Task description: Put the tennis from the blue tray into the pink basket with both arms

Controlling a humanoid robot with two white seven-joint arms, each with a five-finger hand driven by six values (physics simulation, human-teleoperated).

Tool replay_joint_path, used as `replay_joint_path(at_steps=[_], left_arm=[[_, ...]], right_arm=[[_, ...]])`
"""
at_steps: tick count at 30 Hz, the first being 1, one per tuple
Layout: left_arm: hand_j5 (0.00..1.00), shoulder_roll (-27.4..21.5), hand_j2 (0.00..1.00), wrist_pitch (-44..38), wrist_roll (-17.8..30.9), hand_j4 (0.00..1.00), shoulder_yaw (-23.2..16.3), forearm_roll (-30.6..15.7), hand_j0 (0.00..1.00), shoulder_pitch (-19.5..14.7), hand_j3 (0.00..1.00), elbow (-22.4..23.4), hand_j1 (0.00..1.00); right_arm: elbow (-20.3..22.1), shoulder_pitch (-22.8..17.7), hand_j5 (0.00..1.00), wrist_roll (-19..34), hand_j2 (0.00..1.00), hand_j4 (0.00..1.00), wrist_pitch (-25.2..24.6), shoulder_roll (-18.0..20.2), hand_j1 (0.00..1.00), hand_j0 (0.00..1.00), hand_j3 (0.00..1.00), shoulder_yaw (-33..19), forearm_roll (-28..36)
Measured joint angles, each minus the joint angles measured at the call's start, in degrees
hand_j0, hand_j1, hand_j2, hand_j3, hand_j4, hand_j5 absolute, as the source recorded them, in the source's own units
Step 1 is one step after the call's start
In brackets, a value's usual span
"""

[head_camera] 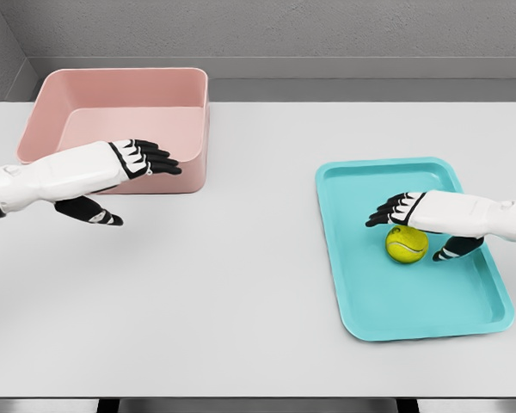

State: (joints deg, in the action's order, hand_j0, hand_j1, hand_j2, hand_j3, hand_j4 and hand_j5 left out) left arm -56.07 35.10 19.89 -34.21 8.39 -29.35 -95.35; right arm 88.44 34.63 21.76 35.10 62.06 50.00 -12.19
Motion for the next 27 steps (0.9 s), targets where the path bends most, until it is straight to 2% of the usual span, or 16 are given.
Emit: replay_joint_path(at_steps=[13, 27], left_arm=[[1.00, 0.47, 1.00, 0.00, 0.63, 1.00, 0.89, -0.11, 1.00, 0.17, 1.00, -0.02, 1.00], [1.00, 0.21, 1.00, 0.01, 0.62, 1.00, 0.92, -0.17, 1.00, 1.67, 1.00, 0.03, 1.00]], right_arm=[[-0.20, -0.79, 1.00, 0.35, 1.00, 1.00, 0.00, -0.19, 1.00, 1.00, 1.00, -0.03, -0.46], [-2.18, -1.23, 1.00, 1.26, 1.00, 1.00, 0.00, -1.76, 1.00, 1.00, 1.00, -0.06, -0.65]])
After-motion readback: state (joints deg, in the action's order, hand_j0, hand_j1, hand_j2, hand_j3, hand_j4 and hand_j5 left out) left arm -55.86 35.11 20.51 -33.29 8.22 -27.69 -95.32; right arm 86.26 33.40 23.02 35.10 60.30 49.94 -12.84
